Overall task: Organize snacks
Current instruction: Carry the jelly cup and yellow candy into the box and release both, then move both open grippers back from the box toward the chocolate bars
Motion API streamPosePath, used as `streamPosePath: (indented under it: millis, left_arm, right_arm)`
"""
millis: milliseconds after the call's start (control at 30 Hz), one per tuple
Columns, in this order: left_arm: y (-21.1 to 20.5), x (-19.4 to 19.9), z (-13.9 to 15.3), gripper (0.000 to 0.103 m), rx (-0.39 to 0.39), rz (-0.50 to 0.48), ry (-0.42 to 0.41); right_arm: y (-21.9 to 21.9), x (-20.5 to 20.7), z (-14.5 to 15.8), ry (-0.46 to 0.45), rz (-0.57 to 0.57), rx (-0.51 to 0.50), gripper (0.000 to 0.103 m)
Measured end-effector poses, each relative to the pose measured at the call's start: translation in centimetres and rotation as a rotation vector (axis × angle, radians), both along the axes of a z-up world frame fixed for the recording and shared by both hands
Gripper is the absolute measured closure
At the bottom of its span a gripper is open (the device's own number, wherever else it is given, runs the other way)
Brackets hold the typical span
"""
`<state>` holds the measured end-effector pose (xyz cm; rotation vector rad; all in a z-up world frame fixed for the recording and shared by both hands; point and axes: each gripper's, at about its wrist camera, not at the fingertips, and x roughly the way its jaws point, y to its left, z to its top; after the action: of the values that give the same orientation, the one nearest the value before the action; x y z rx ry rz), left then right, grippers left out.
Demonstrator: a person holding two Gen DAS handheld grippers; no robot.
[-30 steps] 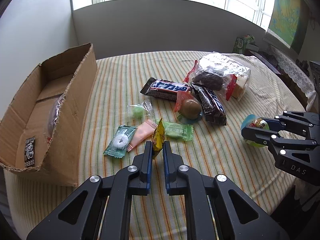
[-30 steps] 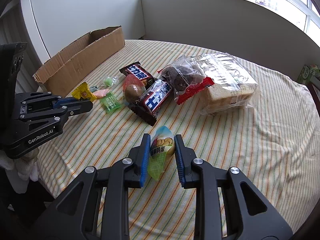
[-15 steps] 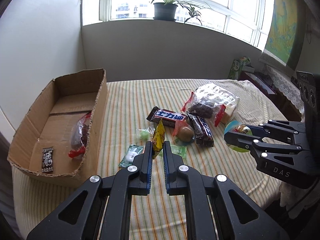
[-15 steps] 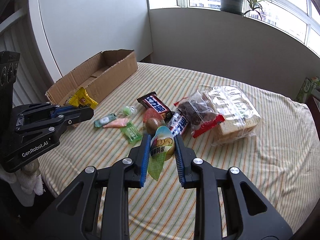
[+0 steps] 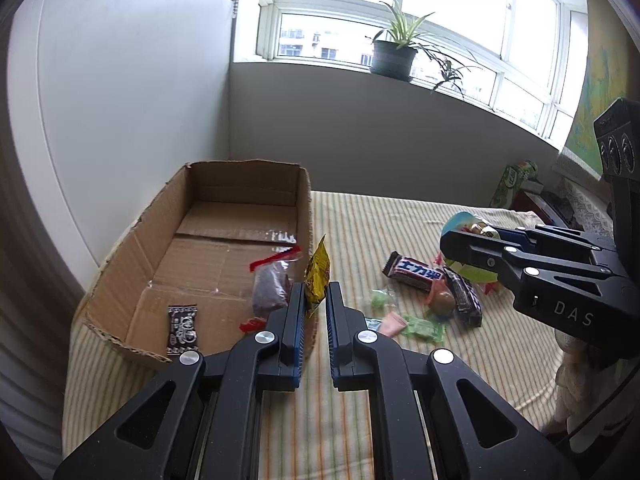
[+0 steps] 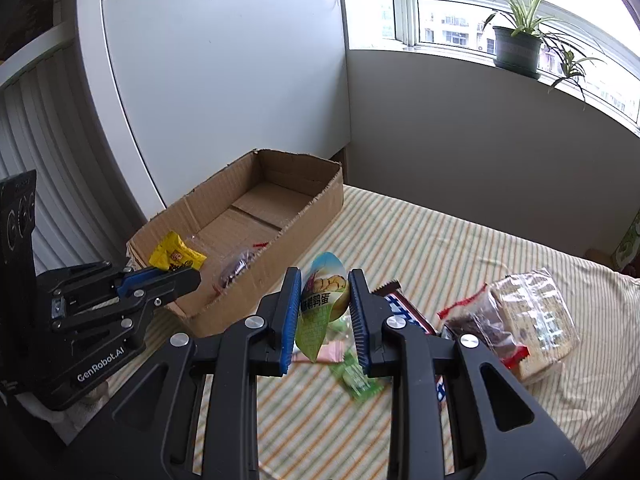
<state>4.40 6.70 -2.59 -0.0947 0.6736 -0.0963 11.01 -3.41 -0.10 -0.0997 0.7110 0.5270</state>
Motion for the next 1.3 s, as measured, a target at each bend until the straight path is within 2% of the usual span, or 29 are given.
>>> streamPosePath:
  millis: [333,667,733,767,800,867,1000,1300]
  left_arm:
    - [4.7,0.6,-0.9,0.094,-0.015,0.102,0.020]
    - [6.6,1.0,-1.6,0.093,-0.019,0.128,0.038]
    - [6.6,1.0,-1.7,0.087,-0.016,0.133,0.040]
    - [6.7,0.9,-1.6,0.082,-0.014,0.137,0.038]
    - [6.8,1.0,-1.6,0.078,-0.013,0.139,0.037]
    - [6.9,0.9,-1.4,0.077,-0.014,0.145,0.029]
    - [6.7,0.5,-1.2,0.061,-0.001,0.145,0.013]
    - [4.8,0.3,-0.5,0.061,0.003,0.108,-0.003]
  right_arm:
    - [7.0,3.7,0.1,0.029,0.076,0.041,0.078]
    - [11.6,5.6,-1.9,0.081,0.128,0.030,0.078]
    - [11.8,5.8,-1.9,0.076,0.118,0.022,0.060]
    - [11.7,5.7,-1.9,0.067,0.110,0.024,0.043]
    - [11.5,5.7,-1.8,0.057,0.099,0.029,0.035]
    - [11.1,5.7,-1.5,0.054,0.090,0.035,0.034]
    - [9.8,5.7,-0.8,0.043,0.059,0.047,0.030]
    - [4.7,4.4,1.0,0.005,0.018,0.037,0.028]
